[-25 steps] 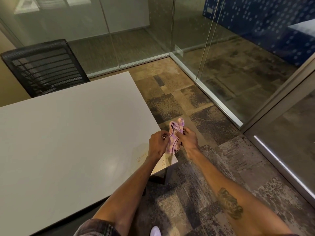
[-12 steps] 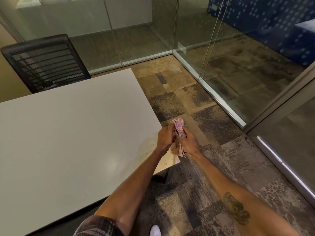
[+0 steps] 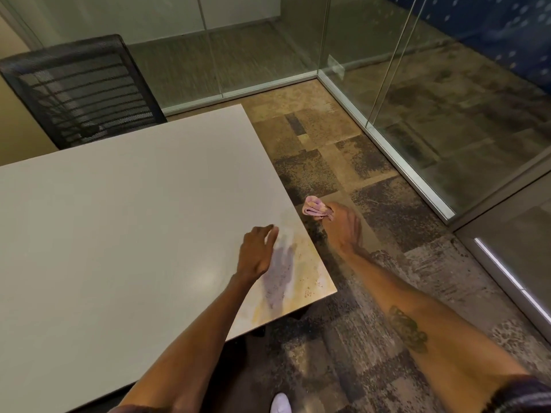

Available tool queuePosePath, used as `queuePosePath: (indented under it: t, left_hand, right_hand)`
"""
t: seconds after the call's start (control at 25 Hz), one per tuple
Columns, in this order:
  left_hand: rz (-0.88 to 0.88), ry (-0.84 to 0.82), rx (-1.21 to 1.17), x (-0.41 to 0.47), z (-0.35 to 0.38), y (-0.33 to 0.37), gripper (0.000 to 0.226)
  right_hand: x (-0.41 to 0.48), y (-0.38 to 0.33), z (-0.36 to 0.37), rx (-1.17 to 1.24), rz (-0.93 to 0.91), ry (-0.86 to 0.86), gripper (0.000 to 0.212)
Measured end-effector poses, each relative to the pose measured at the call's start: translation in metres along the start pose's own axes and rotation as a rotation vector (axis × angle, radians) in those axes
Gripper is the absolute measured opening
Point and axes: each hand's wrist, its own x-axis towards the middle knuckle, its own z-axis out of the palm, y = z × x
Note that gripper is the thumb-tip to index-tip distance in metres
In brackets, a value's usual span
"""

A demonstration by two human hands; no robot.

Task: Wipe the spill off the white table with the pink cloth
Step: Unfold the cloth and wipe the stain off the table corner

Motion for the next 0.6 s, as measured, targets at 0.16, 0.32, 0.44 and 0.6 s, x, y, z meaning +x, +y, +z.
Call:
queuePosePath:
  t: [0.16, 0.32, 0.44, 0.6]
  left_hand:
    - [-0.032, 0.024, 0.319, -0.020, -0.009, -0.100, 0.059]
    - [-0.124, -0.013, 0.397, -0.051, 0.004, -0.150, 0.074]
    - [-0.152, 0.034, 0.338, -0.061, 0.016, -0.164, 0.094]
    - [-0.120, 0.123, 0.342, -0.066, 0.022, -0.166, 0.088]
  right_hand:
    - [0.017, 0.006, 0.029, -0.151, -0.133, -0.033, 0.028]
    - [0.008, -0.006, 0.070, -0.234, -0.335, -0.184, 0.027]
    - [-0.003, -0.011, 0.094, -0.069, -0.271, -0.271, 0.039]
    - [0.003, 0.001, 0.107, -0.114, -0.347, -0.378, 0.041]
